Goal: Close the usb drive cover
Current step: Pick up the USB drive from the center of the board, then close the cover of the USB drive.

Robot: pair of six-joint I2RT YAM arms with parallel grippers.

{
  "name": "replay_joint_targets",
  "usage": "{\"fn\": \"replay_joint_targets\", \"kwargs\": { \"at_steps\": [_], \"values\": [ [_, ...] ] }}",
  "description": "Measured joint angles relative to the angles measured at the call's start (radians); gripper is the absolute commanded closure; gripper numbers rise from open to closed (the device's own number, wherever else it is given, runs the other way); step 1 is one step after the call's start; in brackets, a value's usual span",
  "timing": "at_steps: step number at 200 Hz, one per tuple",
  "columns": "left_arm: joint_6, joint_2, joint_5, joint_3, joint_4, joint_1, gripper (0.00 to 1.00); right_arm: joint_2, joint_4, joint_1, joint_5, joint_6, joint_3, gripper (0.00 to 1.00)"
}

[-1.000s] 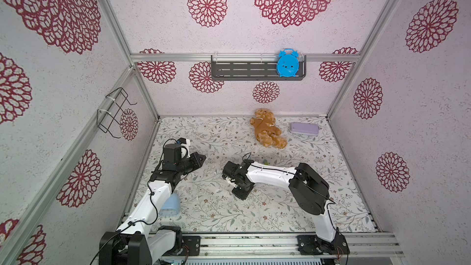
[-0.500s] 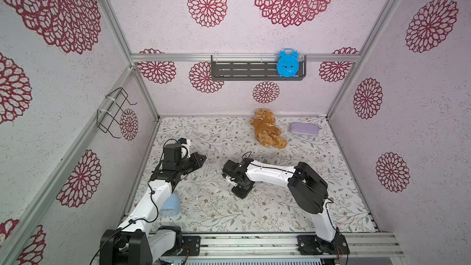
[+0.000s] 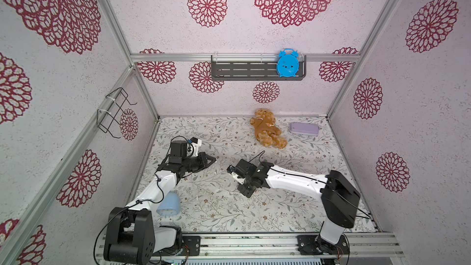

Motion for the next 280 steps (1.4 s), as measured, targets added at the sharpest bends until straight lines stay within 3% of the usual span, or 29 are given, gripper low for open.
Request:
{"fn": "replay_joint_targets", "kwargs": {
  "at_steps": [34, 104, 280],
  "values": [
    [0.092, 0.105, 0.124, 0.12, -0.062, -0.095, 0.91, -0.136, 0.068, -0.002, 0.018, -0.052, -0.024, 0.82],
    [0.152, 0.146, 0.259, 0.17, -0.105, -0.161, 0.91, -0.144, 0.096, -0.002, 0.096, -0.1, -0.039, 0.82],
    [0.209, 0.169, 0.275, 0.198, -0.168, -0.181, 0.91, -0.124, 0.118, -0.002, 0.172, -0.108, -0.002, 0.84]
  ]
}}
